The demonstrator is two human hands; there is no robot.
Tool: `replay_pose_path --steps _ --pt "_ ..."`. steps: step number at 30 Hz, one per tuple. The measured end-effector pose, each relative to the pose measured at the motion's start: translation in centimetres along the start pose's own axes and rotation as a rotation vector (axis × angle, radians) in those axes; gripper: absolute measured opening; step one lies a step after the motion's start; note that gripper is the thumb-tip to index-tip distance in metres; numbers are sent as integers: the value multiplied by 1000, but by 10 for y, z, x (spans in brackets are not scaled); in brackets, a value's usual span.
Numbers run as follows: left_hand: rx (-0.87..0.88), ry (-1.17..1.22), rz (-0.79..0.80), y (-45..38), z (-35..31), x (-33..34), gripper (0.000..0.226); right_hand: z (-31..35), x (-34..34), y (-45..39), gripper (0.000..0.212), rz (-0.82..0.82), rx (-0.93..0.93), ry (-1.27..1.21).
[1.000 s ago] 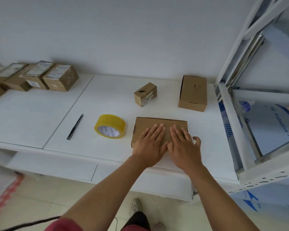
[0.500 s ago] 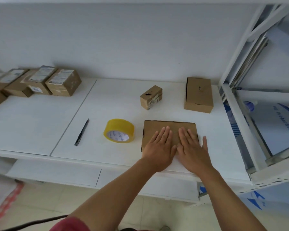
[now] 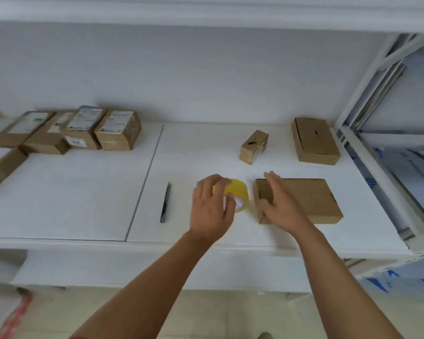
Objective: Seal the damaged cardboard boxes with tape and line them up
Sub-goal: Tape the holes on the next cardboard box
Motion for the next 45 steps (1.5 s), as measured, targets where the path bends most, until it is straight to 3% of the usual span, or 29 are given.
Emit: replay_pose_path --steps 2,5,8,11,15,17,19,22,24,30,40,42,45 --pt "-271 19 27 0 37 -14 32 19 20 0 77 57 0 -56" --pt "-554 -23 320 8 79 -18 47 32 37 -7 82 78 42 -48" --pt "-413 -175 630 26 97 -9 57 39 45 -15 68 99 56 20" --pt "-347 -236 667 30 98 -1 58 39 47 -19 43 89 47 92" --pt "-431 -168 743 22 96 6 71 45 40 -19 40 16 -22 94" --pt "-473 -74 753 17 92 8 82 53 35 -21 41 -22 -110 112" --pt "-541 1 760 11 91 12 79 62 31 -24 42 -23 -180 159" --pt "-768 299 681 0 95 16 39 66 27 -28 41 11 -193 218" --pt "-816 379 666 -4 102 12 31 65 24 -30 41 23 -182 220" --pt "-743 242 734 -7 117 18 27 60 19 -36 42 43 -210 218" --pt "-471 -59 819 -17 122 18 12 41 14 -33 42 27 -235 96" --pt "-452 -7 785 -24 111 13 18 36 13 -31 42 -2 -205 24" --pt "-515 262 599 -57 80 6 32 31 -6 -38 41 -135 -54 -190"
Point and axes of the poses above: each hand's wrist, its own y-axis away from the middle knuckle, its own x-axis out of the palm, z = x × y, the point moved 2 cm from there along -y, towards the middle knuckle, and after that the axes turned 14 degrees about -z, right-handed, at the moved point
